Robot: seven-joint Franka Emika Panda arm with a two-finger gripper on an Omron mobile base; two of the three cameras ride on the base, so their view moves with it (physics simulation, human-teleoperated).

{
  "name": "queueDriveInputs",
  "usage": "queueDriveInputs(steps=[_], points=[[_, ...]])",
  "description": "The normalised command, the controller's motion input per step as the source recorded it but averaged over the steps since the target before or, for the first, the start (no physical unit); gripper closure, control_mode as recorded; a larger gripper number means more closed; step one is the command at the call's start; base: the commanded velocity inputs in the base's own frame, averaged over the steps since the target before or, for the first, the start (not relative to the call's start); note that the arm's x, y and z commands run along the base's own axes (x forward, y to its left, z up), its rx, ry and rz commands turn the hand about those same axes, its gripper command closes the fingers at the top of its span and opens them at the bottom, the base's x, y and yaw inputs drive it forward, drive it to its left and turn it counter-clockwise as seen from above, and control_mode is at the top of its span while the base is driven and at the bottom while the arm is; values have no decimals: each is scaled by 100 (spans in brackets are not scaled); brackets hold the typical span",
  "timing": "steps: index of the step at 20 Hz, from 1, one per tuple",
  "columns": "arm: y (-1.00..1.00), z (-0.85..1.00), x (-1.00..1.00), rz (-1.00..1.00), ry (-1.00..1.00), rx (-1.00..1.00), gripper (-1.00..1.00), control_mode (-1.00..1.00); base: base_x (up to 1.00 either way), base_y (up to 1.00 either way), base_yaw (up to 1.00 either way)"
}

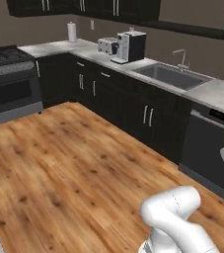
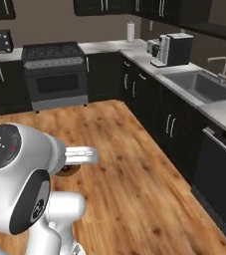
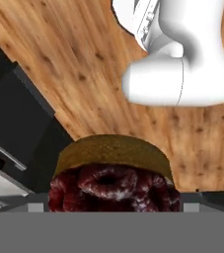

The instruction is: Take the cakes from the fridge and place them on the empty tray on the dining counter.

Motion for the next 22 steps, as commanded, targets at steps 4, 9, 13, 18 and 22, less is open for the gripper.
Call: queueDriveInputs(steps=[4, 9, 13, 18, 22], points=[[0, 0, 0, 0, 0, 0, 100, 100, 100, 81, 35], [0, 0, 0, 0, 0, 0, 100, 100, 100, 53, 25], [0, 0, 0, 0, 0, 0, 100, 100, 100, 49, 26], [0, 0, 0, 0, 0, 0, 100, 100, 100, 42, 39], [0, 0, 0, 0, 0, 0, 100, 100, 100, 18, 51]])
